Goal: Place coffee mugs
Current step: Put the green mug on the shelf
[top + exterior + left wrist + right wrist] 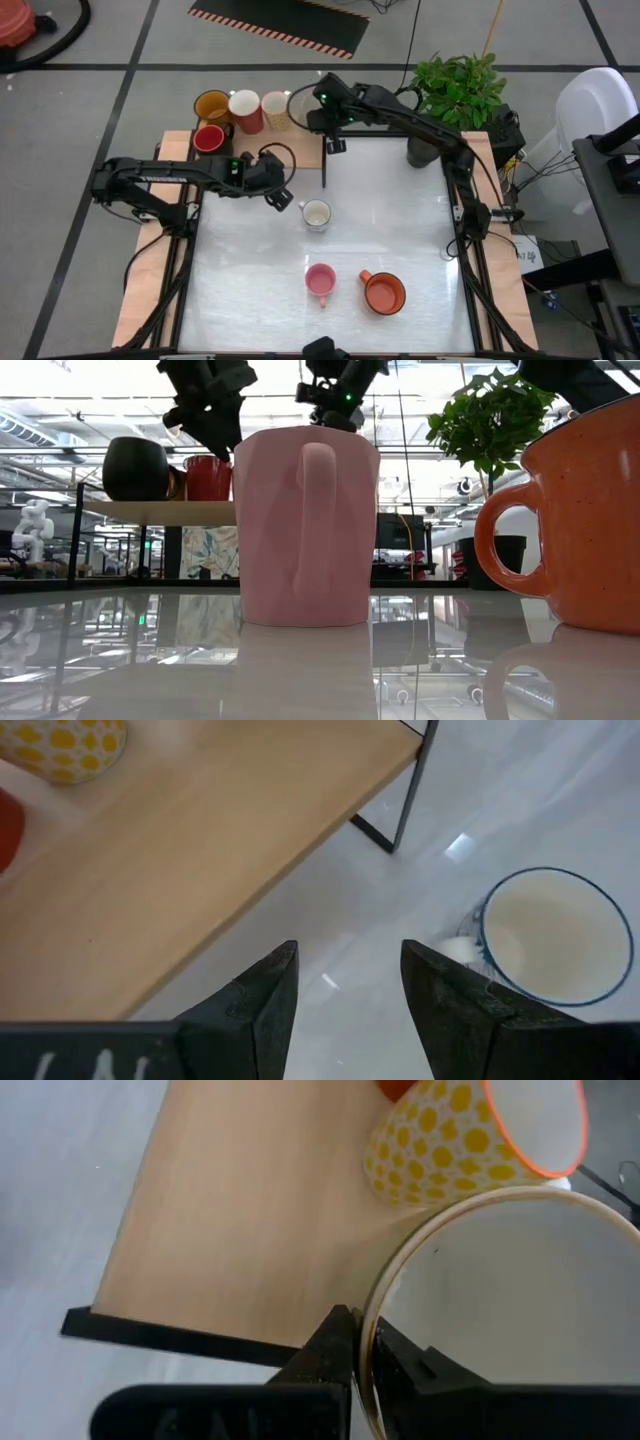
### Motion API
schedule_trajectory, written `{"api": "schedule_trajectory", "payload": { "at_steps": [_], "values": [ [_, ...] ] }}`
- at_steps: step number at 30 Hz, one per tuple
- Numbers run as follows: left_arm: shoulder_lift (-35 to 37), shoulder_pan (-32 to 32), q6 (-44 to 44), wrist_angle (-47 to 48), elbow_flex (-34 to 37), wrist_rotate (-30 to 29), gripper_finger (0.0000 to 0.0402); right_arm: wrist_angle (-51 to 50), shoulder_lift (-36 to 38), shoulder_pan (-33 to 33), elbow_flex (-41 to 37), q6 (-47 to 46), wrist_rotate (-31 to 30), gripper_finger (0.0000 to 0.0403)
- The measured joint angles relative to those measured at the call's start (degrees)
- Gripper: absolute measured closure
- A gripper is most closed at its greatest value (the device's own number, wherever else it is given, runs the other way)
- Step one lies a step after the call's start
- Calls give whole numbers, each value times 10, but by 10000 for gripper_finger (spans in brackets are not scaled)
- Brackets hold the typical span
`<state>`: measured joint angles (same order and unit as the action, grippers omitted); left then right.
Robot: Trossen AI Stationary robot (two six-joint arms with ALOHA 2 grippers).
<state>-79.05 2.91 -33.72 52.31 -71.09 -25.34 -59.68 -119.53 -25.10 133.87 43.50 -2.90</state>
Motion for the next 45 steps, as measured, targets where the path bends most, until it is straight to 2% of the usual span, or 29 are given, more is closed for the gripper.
{"api": "schedule_trajectory", "payload": {
  "at_steps": [11, 15, 27, 42, 45],
  "values": [
    [0, -8, -9, -4, 0, 3, 220, 19, -3, 4, 3, -7, 0, 399],
    [0, -8, -10, -5, 0, 5, 220, 11, -3, 4, 3, -7, -1, 388],
    [0, -26, -40, -16, 0, 33, 220, 6, -3, 5, 3, -7, 0, 377],
    [0, -59, -76, -19, 0, 28, 220, 51, -2, 5, 4, -23, -7, 273],
    [0, -64, -78, -19, 0, 28, 220, 55, -2, 8, 4, -35, -34, 261]
  ]
}}
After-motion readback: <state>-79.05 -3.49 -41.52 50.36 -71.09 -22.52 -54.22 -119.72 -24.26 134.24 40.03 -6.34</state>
